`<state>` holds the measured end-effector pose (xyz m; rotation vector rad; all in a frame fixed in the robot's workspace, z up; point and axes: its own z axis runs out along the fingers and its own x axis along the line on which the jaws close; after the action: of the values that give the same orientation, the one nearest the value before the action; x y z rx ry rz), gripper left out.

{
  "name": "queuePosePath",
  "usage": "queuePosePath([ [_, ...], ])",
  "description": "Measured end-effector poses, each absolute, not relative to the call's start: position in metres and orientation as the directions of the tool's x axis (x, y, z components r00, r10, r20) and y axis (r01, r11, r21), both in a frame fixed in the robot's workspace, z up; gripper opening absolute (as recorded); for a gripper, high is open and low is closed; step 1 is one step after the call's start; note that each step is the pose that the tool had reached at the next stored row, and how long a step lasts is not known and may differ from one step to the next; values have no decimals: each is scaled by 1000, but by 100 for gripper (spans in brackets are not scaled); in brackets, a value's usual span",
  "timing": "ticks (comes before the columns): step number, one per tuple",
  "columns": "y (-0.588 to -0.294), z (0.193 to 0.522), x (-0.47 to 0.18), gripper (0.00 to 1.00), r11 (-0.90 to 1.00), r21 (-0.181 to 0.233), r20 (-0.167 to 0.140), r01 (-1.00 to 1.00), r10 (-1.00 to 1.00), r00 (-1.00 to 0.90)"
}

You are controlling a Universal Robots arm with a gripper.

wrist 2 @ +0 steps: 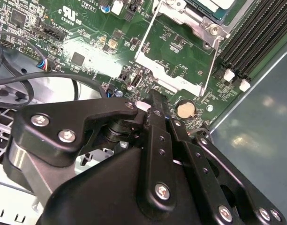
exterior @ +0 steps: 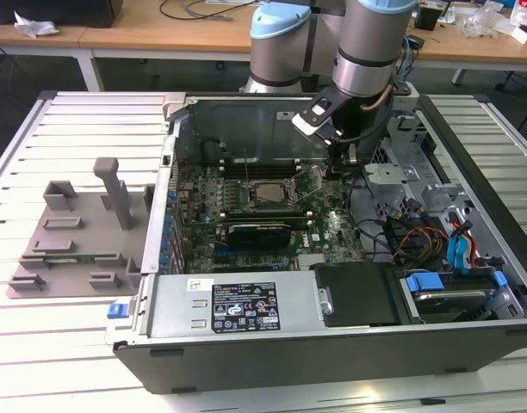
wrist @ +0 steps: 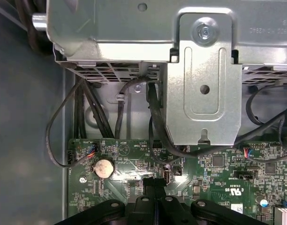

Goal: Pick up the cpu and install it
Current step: 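Close the cpu cover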

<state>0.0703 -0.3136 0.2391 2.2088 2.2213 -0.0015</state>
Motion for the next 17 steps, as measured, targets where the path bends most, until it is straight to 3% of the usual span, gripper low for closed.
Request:
queuePosePath([
  [17, -313, 242, 61, 11, 6, 6, -7, 1000, 1000, -6],
])
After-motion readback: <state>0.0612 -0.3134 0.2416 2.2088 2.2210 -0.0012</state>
